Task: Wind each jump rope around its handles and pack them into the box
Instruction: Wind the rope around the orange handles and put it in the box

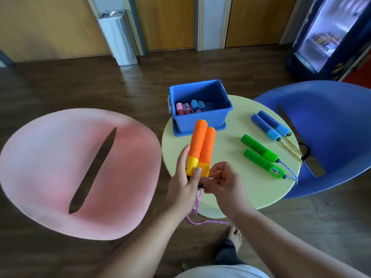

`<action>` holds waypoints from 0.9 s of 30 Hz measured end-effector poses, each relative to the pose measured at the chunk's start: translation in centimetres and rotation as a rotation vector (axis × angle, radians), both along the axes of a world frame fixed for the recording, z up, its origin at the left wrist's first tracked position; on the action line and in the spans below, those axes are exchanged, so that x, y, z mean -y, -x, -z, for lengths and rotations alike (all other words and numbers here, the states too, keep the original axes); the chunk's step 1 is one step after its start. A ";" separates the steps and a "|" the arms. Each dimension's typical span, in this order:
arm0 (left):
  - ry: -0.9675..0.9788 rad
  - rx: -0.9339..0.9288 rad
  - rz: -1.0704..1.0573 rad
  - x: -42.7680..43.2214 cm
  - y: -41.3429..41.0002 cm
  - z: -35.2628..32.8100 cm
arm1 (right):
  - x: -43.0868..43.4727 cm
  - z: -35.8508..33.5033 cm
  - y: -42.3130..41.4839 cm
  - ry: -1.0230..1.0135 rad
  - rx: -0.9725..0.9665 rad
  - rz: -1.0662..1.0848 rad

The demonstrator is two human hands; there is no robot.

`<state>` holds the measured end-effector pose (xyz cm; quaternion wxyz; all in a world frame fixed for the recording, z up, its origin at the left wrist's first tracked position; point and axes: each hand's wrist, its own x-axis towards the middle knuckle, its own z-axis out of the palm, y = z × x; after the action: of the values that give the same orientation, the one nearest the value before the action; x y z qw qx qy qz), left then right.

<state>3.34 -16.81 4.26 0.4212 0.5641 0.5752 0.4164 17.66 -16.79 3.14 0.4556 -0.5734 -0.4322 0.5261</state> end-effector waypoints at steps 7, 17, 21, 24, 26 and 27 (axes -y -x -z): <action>-0.012 0.083 0.132 1.8 2.0 -1.8 | 2.6 -2.1 1.1 -0.028 -0.005 0.079; 0.041 0.223 0.220 2.5 1.4 -2.8 | 3.1 -4.7 -1.4 0.017 0.013 -0.059; 0.196 0.346 0.296 2.5 1.5 -4.1 | 1.5 -6.1 -4.5 -0.021 0.236 0.040; 0.278 0.436 0.335 2.3 1.2 -5.1 | -0.2 -8.0 -7.8 -0.050 0.138 0.006; 0.305 0.465 0.371 1.9 0.8 -5.8 | -1.1 -9.1 -9.9 -0.062 0.085 -0.118; 0.314 0.465 0.395 1.7 0.6 -6.2 | -1.5 -9.7 -10.7 -0.069 0.079 -0.182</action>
<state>2.74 -18.49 10.43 0.6953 0.4829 0.4004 0.3507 28.36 -15.30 12.80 0.4081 -0.5360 -0.5179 0.5272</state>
